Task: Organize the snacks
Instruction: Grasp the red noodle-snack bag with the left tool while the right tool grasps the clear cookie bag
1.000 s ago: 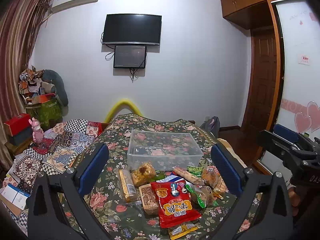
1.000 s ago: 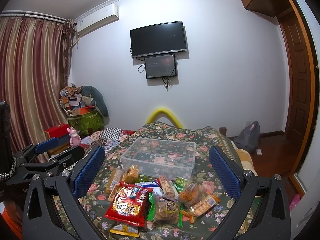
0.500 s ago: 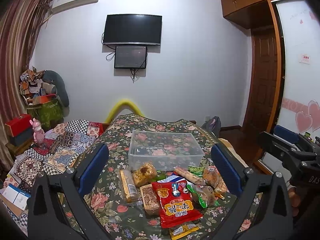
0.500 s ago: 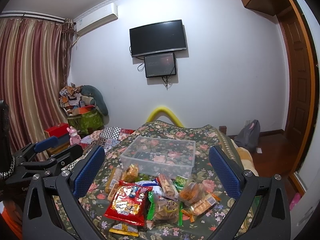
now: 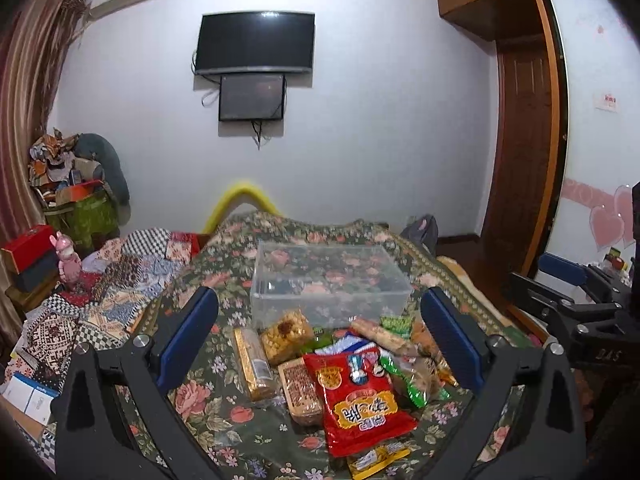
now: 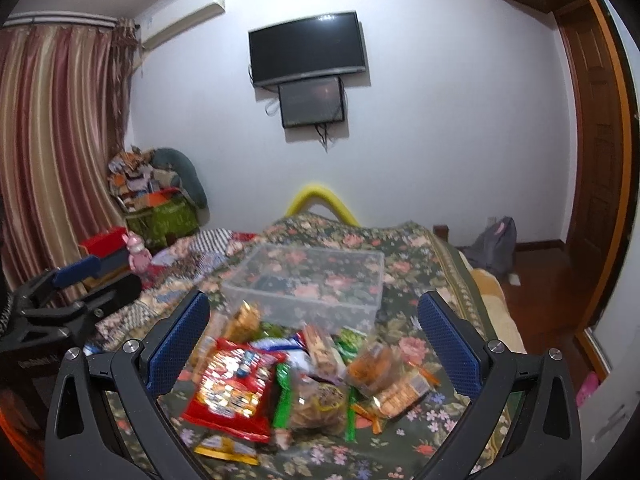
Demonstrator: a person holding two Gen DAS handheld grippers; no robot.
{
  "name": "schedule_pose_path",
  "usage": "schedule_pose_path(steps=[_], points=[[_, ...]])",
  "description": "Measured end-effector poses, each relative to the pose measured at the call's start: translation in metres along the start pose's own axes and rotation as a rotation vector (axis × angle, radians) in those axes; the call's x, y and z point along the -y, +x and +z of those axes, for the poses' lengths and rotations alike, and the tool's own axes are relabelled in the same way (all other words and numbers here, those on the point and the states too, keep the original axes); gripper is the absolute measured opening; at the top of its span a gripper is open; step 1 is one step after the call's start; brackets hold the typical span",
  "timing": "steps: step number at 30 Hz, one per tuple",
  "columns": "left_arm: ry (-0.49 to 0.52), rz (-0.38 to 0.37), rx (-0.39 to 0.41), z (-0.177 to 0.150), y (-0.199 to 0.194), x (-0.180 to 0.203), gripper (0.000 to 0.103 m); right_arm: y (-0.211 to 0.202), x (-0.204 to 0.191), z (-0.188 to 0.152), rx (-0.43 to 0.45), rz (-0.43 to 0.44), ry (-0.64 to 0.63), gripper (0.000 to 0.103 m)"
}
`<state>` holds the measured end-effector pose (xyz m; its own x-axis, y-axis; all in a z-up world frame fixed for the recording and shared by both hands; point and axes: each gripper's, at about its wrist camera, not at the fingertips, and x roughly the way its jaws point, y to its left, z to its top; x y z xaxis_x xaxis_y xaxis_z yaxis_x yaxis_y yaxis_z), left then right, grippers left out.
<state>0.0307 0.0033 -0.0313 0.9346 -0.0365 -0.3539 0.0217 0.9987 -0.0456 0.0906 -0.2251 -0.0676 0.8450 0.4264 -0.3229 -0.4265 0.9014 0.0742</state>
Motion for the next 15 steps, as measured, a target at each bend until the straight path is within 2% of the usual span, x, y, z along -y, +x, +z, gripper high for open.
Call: schedule_pose_path(steps=[4, 7, 10, 15], points=[[0.001, -0.026, -0.091, -0.014, 0.026, -0.002, 0.089, 0.018, 0.013, -0.016, -0.077, -0.020, 0.002, 0.102], [-0.010, -0.038, -0.173, -0.026, 0.047, -0.003, 0.085, 0.029, 0.020, -0.028, -0.145, -0.016, 0.011, 0.099], [-0.016, -0.051, -0.243, -0.040, 0.068, -0.002, 0.083, 0.039, 0.025, -0.037, -0.212, 0.003, 0.026, 0.095], [-0.020, -0.076, -0.345, -0.061, 0.093, 0.007, 0.083, 0.057, 0.031, -0.047, -0.308, 0.063, 0.067, 0.094]])
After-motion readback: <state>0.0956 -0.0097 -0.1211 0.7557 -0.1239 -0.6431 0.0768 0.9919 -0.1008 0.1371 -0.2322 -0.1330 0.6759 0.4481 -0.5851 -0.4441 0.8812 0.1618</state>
